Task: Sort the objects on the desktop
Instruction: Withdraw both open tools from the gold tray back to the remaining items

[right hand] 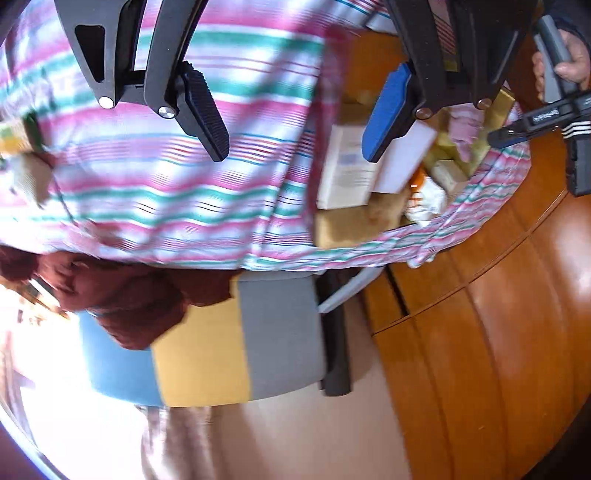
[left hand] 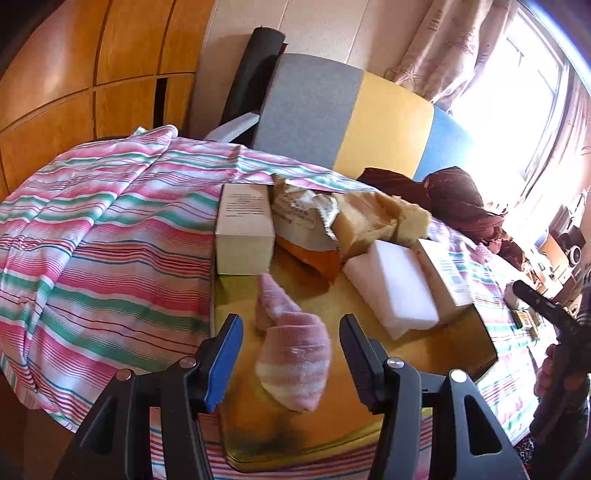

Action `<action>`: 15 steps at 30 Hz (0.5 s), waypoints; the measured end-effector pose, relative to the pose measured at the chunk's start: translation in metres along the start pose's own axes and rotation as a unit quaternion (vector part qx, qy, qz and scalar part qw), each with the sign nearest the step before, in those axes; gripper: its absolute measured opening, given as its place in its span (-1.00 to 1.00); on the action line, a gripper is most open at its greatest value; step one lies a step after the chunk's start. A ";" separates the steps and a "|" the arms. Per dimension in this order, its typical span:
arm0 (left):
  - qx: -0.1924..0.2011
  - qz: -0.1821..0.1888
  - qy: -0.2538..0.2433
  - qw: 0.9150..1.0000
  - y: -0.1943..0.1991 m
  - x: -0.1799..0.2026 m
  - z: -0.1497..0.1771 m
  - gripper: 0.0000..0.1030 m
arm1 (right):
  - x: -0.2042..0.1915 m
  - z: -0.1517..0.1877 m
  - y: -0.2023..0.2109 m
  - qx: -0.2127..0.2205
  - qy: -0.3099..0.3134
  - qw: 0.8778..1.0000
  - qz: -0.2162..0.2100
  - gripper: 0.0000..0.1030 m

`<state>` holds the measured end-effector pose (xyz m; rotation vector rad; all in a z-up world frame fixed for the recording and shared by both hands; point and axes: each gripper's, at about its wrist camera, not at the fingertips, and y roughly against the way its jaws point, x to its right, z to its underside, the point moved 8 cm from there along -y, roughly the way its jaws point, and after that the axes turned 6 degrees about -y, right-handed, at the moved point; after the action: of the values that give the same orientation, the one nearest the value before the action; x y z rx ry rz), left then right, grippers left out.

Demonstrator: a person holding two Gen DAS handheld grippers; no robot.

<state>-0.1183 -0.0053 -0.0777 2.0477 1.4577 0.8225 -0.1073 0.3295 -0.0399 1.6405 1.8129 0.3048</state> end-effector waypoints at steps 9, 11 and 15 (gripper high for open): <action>0.002 0.094 -0.057 0.994 -0.001 0.094 -0.008 0.08 | 0.141 0.021 0.055 0.032 -0.103 0.987 0.115 0.47; -0.009 0.125 -0.073 0.989 -0.006 0.124 -0.007 0.08 | 0.169 0.028 0.070 0.040 -0.126 0.982 0.138 0.47; -0.036 0.175 -0.115 0.977 -0.019 0.190 0.000 0.08 | 0.219 0.042 0.095 0.054 -0.172 0.968 0.173 0.48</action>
<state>-0.0843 0.1807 -0.0549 2.2899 0.9455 0.7275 -0.0042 0.5440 -0.0853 1.9499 1.3044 0.0622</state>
